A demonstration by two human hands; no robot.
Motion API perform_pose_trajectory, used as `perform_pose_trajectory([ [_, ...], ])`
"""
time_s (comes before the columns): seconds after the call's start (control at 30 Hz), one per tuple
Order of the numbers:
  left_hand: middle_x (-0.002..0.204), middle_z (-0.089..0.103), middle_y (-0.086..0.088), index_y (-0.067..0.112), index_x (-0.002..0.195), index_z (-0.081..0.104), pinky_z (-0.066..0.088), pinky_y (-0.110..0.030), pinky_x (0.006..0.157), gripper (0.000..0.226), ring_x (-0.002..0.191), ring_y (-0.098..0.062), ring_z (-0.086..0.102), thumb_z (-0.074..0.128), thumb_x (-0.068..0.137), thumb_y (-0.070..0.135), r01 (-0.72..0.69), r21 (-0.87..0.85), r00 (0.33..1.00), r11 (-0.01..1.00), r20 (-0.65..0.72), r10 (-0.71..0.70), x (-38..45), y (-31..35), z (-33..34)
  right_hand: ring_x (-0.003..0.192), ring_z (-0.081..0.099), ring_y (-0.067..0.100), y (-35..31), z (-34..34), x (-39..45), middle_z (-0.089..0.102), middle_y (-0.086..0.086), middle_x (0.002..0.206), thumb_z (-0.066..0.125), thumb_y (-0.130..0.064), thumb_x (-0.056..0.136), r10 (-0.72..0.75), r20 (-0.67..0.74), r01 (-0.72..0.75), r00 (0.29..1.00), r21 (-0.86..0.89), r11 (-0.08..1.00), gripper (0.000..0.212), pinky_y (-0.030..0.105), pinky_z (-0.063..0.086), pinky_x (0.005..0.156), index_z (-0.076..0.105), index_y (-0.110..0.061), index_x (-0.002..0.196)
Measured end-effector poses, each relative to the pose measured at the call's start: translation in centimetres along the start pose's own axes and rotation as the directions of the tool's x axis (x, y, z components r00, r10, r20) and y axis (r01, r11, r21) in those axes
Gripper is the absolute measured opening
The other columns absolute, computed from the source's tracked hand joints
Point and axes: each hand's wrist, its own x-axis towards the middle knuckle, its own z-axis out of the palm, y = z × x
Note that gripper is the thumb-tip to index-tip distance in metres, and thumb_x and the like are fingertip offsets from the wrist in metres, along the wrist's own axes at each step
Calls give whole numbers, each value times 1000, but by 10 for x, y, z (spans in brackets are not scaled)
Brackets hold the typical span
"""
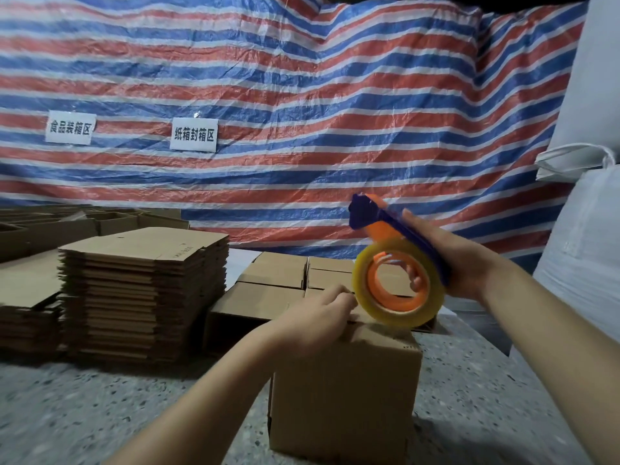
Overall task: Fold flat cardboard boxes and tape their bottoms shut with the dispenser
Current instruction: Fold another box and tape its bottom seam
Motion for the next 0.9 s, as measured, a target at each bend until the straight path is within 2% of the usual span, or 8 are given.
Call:
perform_pose_trajectory([
  [0.07, 111, 63, 6, 25, 113, 58, 47, -34, 98, 32, 105, -8, 59, 29, 104, 36, 16, -229, 999, 973, -32, -24, 2, -3, -5, 52, 65, 14, 3, 3, 5, 68, 4, 67, 64, -61, 84, 70, 16, -68, 997, -75, 995, 50, 26, 53, 47, 80, -14, 79],
  [0.17, 118, 67, -1, 19, 107, 61, 47, -37, 104, 33, 108, -10, 63, 30, 104, 30, 86, -511, 991, 855, -44, -126, 9, -5, -9, 49, 61, 16, 5, 4, 12, 65, 7, 65, 73, -64, 69, 111, 15, -107, 994, -153, 982, 60, 27, 52, 46, 70, -8, 91],
  [0.33, 101, 72, -8, 13, 84, 59, 45, -41, 90, 57, 97, -22, 67, 28, 101, 58, 85, -806, 937, 585, -134, -321, 15, -2, -21, 50, 62, 16, 1, 5, 19, 66, 7, 66, 76, -65, 62, 157, 35, -144, 987, -249, 958, 71, 27, 53, 47, 66, -7, 101],
  [0.47, 92, 76, -5, 12, 92, 62, 41, -50, 98, 65, 96, -23, 69, 29, 96, 68, 90, -836, 951, 541, -90, -297, 15, 4, -38, 53, 63, 17, 0, 3, 24, 67, 9, 69, 80, -73, 58, 162, 43, -142, 986, -306, 941, 80, 29, 54, 50, 67, -8, 104],
  [0.6, 94, 75, -6, 15, 84, 64, 45, -48, 93, 60, 98, -24, 69, 41, 92, 69, 96, -811, 939, 577, -119, -324, 16, 11, -47, 56, 63, 19, -2, 5, 27, 66, 11, 72, 83, -79, 47, 167, 44, -140, 985, -364, 921, 94, 31, 55, 54, 67, -8, 106],
  [0.7, 91, 75, -5, 15, 79, 64, 48, -46, 92, 47, 98, -24, 69, 50, 95, 58, 105, -795, 931, 598, -133, -340, 16, 16, -52, 56, 62, 18, -5, 7, 27, 65, 10, 72, 77, -75, 58, 168, 55, -136, 984, -373, 918, 84, 30, 54, 52, 66, -8, 107],
  [0.8, 93, 75, -3, 14, 97, 68, 51, -44, 88, 22, 94, -20, 71, 56, 96, 32, 119, -778, 919, 617, -149, -364, 18, 18, -54, 58, 63, 17, -7, 11, 26, 67, 9, 75, 75, -72, 61, 175, 51, -142, 983, -388, 911, 81, 30, 54, 53, 66, -9, 111],
  [0.9, 93, 76, -1, 16, 104, 67, 50, -45, 89, 14, 93, -17, 70, 56, 97, 21, 103, -787, 897, 609, -191, -399, 19, 17, -53, 56, 62, 16, -9, 13, 27, 67, 7, 72, 74, -70, 63, 180, 52, -147, 982, -386, 911, 76, 29, 54, 52, 67, -9, 108],
])
